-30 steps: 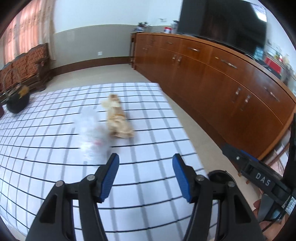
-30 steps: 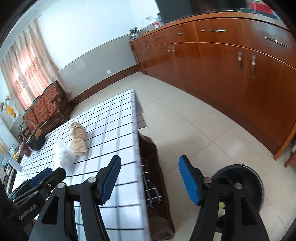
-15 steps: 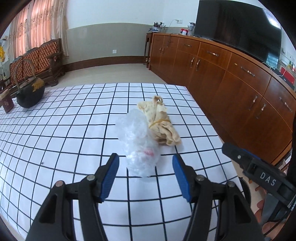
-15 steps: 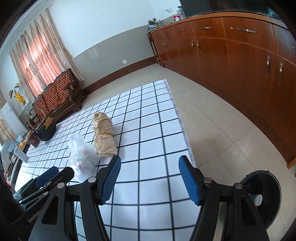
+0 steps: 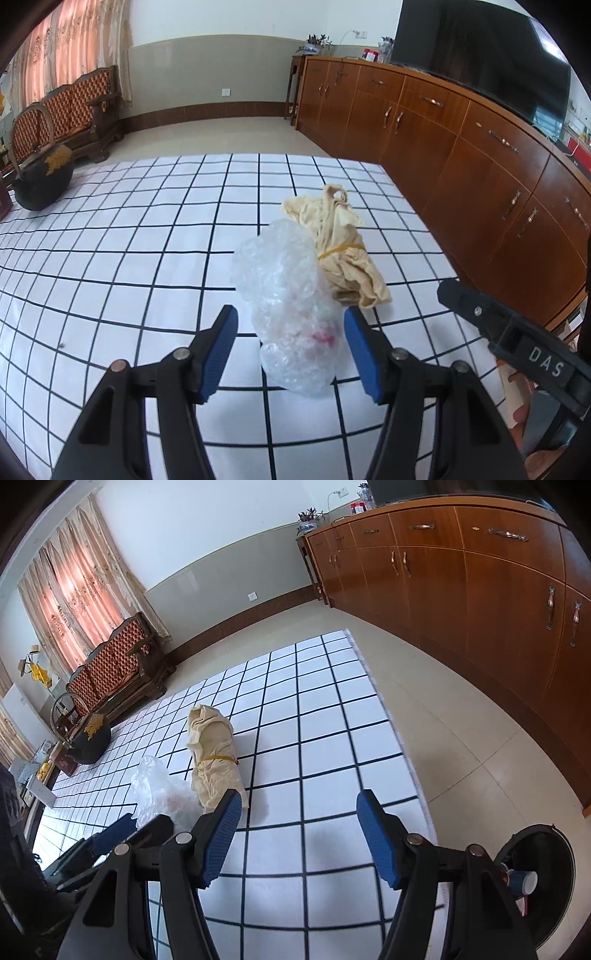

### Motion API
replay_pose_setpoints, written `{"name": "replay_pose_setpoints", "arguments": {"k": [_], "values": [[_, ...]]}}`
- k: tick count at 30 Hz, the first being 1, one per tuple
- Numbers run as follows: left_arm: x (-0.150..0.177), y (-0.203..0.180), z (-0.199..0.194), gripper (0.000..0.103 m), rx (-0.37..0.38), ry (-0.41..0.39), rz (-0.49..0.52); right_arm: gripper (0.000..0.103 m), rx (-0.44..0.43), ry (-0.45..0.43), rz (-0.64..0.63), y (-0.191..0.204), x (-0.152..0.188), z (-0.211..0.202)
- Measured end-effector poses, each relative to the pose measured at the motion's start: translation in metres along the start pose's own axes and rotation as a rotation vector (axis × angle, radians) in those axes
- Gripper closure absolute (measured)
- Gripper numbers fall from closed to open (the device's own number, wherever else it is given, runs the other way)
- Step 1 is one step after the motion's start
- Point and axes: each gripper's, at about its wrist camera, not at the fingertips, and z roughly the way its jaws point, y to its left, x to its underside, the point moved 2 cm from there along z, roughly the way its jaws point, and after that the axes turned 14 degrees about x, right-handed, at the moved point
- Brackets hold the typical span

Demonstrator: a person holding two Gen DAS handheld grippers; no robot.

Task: Collect trash
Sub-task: 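Grasp the clear plastic bag with the left gripper while the right grasps the beige cloth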

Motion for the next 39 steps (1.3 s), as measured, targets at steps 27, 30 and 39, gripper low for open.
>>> {"name": "replay_pose_setpoints", "arguments": {"k": [27,30,39], "values": [[-0.011,0.062,0.007,0.059,-0.008,-0.041,-0.148,0.036,-0.074,0.057,-0.118,0.076,-0.018,0.051],[-0.016,0.066,0.009,0.059,-0.012,-0.047,-0.155,0.036,-0.085,0.084,-0.117,0.081,-0.02,0.061],[-0.017,0.067,0.012,0.059,-0.018,-0.052,-0.16,0.054,-0.093,0.082,-0.163,0.095,-0.021,0.074]]}}
